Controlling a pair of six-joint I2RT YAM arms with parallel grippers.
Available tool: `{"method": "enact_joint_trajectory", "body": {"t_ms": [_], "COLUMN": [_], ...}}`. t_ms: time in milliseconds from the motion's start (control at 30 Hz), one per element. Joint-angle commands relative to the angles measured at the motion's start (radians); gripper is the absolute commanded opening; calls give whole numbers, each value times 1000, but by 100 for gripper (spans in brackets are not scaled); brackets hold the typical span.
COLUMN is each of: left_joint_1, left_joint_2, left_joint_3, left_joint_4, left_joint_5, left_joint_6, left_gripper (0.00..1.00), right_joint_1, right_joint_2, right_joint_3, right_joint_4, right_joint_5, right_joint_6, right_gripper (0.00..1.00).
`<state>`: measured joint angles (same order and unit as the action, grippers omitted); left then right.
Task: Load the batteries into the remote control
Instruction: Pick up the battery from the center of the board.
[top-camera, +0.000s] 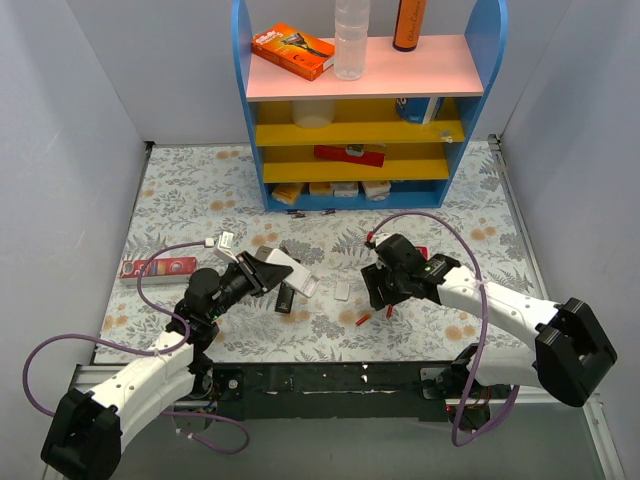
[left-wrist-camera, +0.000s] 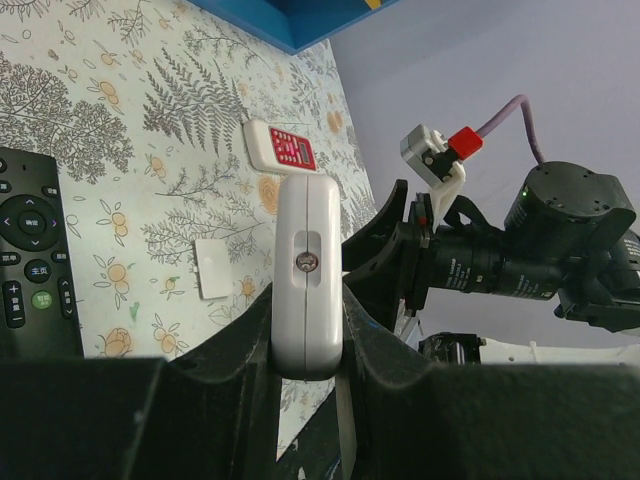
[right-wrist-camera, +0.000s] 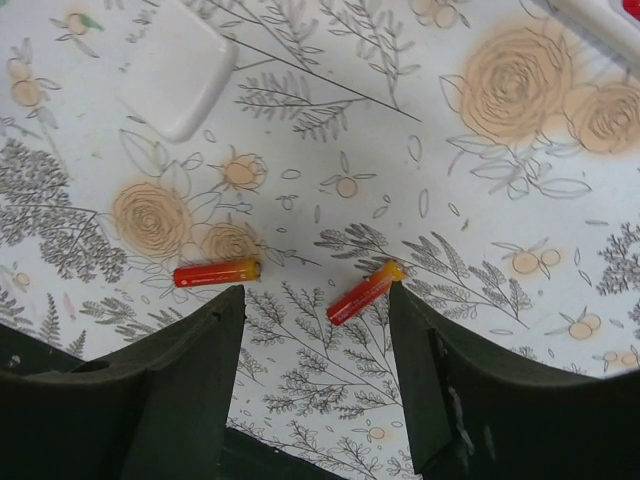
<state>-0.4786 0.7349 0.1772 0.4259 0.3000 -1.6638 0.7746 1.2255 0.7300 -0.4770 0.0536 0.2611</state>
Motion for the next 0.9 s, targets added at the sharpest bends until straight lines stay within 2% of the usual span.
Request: {"method": "enact_joint_trajectory", "body": {"t_ms": [0,267,367,600,867], "left_joint_1": [6,6,8,8,8], "left_joint_2": [-23,-9,-2,15,24], "left_joint_3": [33,15,11,-5,-61], "left_joint_4": [0,40,53,108,238], "left_joint_5": [1,17,22,39,42], "left_joint_6": [13,-5,-10,-22,-60], "left_gripper": [0,0,0,0,0], "right_joint_1": [2,2,2,2,2], "right_joint_2": [9,-4,-4,5,-14], "right_joint_3": [11,-83,-119,-168,-182], "right_joint_4": [-77,-11,15,78,69], "right_joint_5": [159,149,135,121,121], "right_joint_6": [209,354,375,406,406], "right_gripper": [65,50,43,35,22]}}
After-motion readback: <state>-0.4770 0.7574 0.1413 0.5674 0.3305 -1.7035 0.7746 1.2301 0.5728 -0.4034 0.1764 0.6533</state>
